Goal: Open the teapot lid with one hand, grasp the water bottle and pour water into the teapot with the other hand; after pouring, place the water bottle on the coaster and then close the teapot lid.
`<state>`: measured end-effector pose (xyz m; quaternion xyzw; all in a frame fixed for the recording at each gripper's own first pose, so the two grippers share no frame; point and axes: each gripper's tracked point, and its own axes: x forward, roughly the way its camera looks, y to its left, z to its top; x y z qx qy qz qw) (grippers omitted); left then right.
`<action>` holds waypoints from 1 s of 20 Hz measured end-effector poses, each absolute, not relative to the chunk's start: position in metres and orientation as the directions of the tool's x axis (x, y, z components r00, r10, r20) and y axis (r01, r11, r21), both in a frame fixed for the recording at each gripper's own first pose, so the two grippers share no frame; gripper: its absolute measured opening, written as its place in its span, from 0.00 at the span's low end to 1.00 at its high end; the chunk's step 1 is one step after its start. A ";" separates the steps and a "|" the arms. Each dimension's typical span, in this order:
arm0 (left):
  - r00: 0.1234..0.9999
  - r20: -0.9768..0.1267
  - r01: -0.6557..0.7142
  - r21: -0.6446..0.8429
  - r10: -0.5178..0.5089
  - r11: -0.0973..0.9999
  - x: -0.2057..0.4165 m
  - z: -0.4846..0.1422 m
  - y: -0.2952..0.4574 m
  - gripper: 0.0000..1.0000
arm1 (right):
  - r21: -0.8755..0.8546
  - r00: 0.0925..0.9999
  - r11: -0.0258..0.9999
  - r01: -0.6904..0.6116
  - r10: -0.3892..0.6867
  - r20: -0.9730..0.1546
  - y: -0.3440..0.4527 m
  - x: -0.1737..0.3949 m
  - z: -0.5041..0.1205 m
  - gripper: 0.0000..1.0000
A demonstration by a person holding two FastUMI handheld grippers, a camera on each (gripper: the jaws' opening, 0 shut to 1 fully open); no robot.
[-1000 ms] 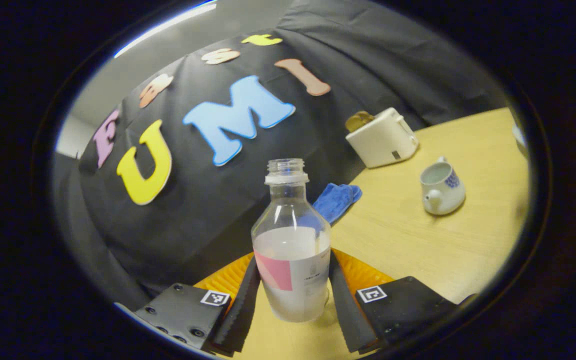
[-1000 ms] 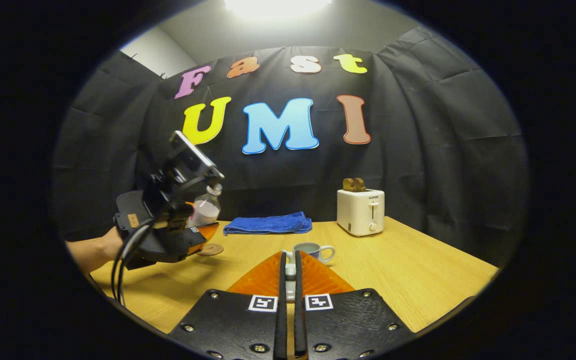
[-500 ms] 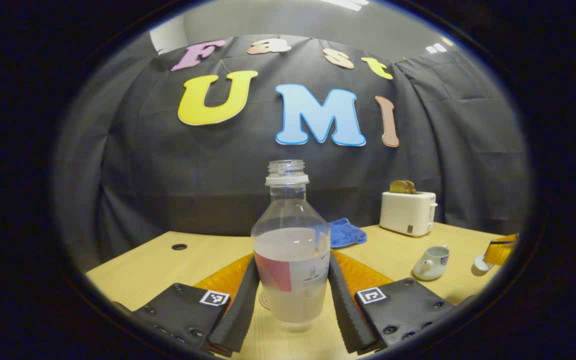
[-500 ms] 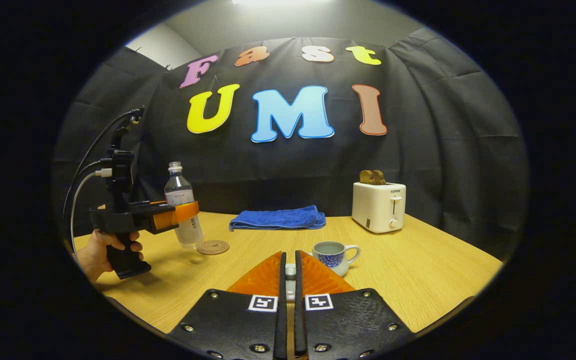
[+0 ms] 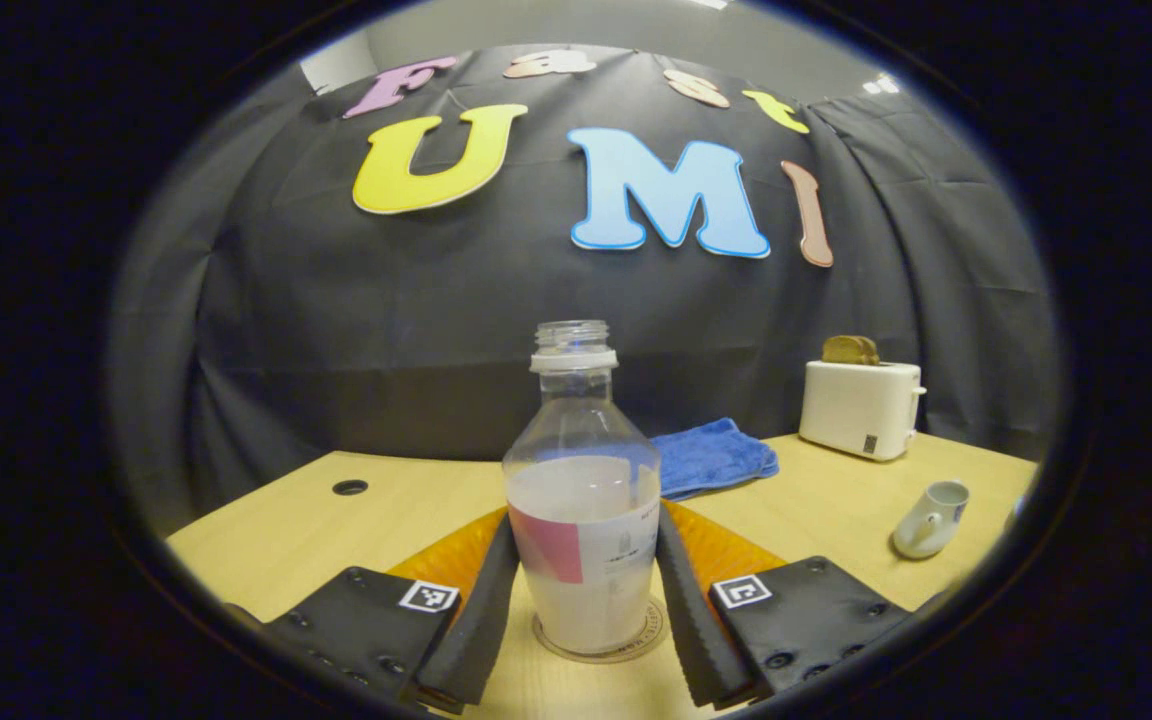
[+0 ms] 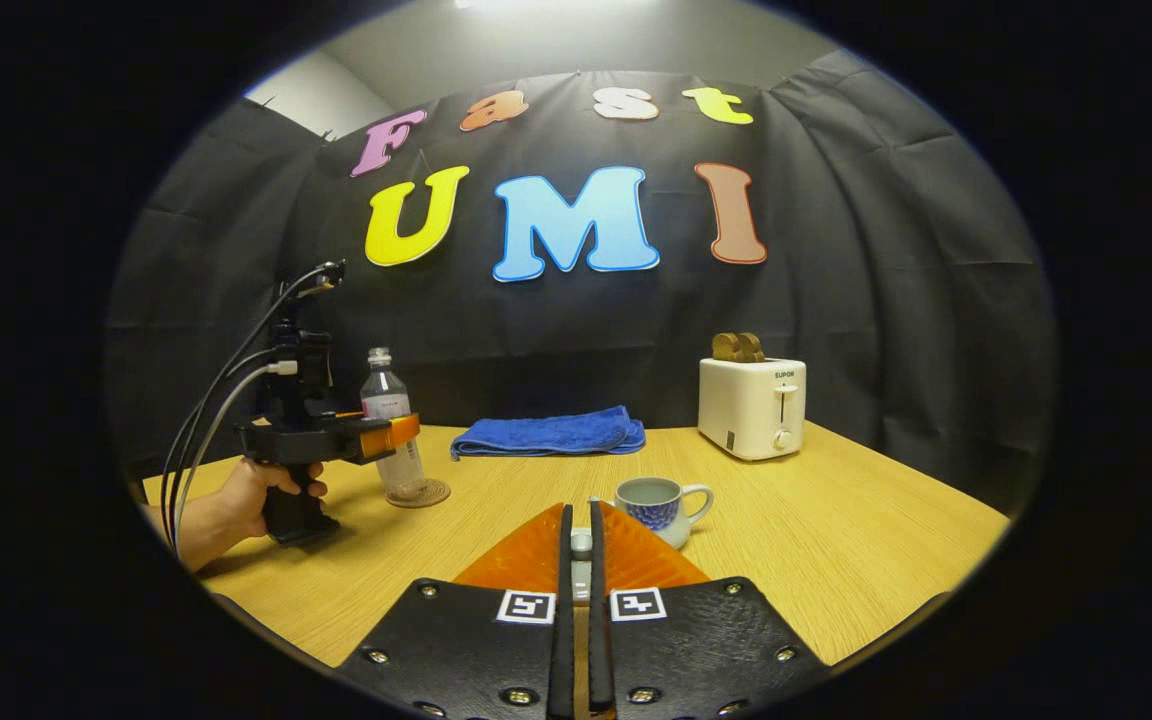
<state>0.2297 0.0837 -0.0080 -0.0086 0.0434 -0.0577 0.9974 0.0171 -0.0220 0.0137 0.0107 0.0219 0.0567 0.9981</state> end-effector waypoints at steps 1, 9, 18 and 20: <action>0.989 -0.089 0.119 -0.031 -0.121 0.992 0.232 -0.011 0.082 0.84 | 0.024 0.993 0.994 -0.110 0.111 -0.044 -0.023 0.018 0.013 0.06; 0.989 -0.094 0.112 -0.007 -0.113 0.994 0.238 -0.017 0.076 0.87 | 0.036 0.993 0.993 -0.109 0.111 -0.045 -0.025 0.017 0.013 0.06; 0.995 -0.071 0.075 -0.007 -0.075 0.997 0.211 -0.007 0.081 1.00 | 0.032 0.991 0.991 -0.130 0.131 -0.030 -0.020 0.004 0.020 0.06; 0.993 -0.085 0.080 0.010 -0.079 0.997 0.200 -0.009 0.077 1.00 | 0.037 0.990 0.990 -0.135 0.136 -0.023 -0.018 0.001 0.023 0.06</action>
